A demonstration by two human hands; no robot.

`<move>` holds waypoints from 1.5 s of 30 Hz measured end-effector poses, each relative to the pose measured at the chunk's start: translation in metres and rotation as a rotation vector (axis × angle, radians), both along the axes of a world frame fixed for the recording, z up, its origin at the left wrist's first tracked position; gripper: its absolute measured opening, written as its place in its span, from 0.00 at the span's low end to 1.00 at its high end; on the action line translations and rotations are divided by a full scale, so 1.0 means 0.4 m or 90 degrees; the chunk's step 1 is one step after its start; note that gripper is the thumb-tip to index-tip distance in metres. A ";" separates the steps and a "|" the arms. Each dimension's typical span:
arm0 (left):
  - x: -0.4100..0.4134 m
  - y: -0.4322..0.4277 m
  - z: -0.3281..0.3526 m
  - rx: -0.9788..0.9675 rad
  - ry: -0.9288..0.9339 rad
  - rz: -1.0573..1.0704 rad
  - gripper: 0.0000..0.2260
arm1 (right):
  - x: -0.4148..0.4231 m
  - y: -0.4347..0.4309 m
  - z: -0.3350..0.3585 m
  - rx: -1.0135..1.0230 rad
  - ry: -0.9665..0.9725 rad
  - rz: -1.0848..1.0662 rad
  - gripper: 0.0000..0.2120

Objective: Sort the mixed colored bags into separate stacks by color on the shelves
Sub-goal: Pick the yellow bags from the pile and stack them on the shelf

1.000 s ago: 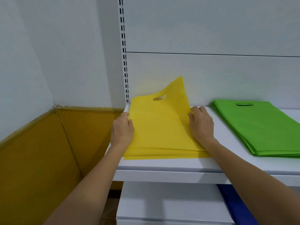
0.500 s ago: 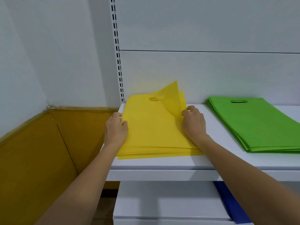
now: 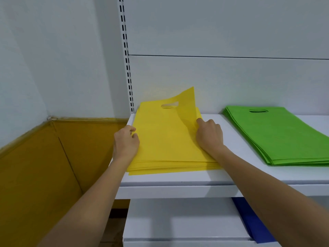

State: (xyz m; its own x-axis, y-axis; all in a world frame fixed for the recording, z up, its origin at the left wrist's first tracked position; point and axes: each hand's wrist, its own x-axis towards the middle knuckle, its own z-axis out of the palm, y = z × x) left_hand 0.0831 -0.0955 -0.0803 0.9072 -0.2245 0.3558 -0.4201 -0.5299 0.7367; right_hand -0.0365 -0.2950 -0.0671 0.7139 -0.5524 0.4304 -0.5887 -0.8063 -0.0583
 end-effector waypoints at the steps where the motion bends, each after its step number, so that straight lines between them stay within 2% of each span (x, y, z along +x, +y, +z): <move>1: 0.000 0.000 0.001 0.001 -0.003 0.001 0.12 | -0.001 0.004 0.003 0.004 -0.018 -0.003 0.13; 3: -0.002 0.000 0.003 0.006 -0.003 0.001 0.12 | -0.003 0.010 0.005 0.033 -0.058 -0.012 0.12; 5: -0.004 0.002 0.006 0.009 0.005 -0.004 0.12 | -0.003 0.003 0.014 0.127 -0.105 -0.027 0.13; 7: -0.004 0.007 0.012 0.022 0.005 -0.012 0.12 | 0.002 -0.023 0.036 0.289 -0.147 -0.039 0.18; 10: 0.000 0.018 0.024 0.109 -0.031 -0.053 0.12 | 0.014 -0.075 0.088 0.566 -0.272 0.030 0.28; 12: 0.003 0.027 0.036 0.153 -0.034 -0.090 0.12 | 0.016 -0.087 0.105 0.645 -0.289 0.062 0.32; 17: -0.011 0.055 0.049 0.154 0.000 -0.142 0.11 | 0.020 -0.071 0.092 0.576 -0.238 0.062 0.18; 21: -0.033 0.062 0.053 0.156 0.018 -0.127 0.13 | -0.008 -0.062 0.084 0.516 -0.203 0.043 0.21; 28: -0.151 -0.051 0.088 0.087 -0.054 -0.155 0.14 | -0.179 -0.110 0.123 0.378 -0.320 0.014 0.14; 32: -0.275 -0.187 0.113 0.063 -0.097 -0.229 0.14 | -0.395 -0.197 0.162 0.334 -0.354 -0.020 0.13; 36: -0.477 -0.379 0.130 0.051 -0.125 -0.349 0.14 | -0.691 -0.303 0.171 0.259 -0.370 -0.136 0.17; 42: -0.913 -0.658 0.098 0.049 -0.141 -0.583 0.15 | -1.231 -0.418 0.139 0.128 -0.257 -0.324 0.20; 45: -1.131 -0.768 0.061 0.059 -0.131 -0.676 0.16 | -1.487 -0.431 0.115 0.098 -0.201 -0.407 0.14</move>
State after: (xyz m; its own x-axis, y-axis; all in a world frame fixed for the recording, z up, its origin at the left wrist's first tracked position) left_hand -0.3694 -0.4028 -0.0560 0.1593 -0.8932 0.4205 -0.8076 0.1271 0.5759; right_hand -0.6314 -0.4672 -0.0211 0.0862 -0.8909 0.4459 -0.8779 -0.2795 -0.3887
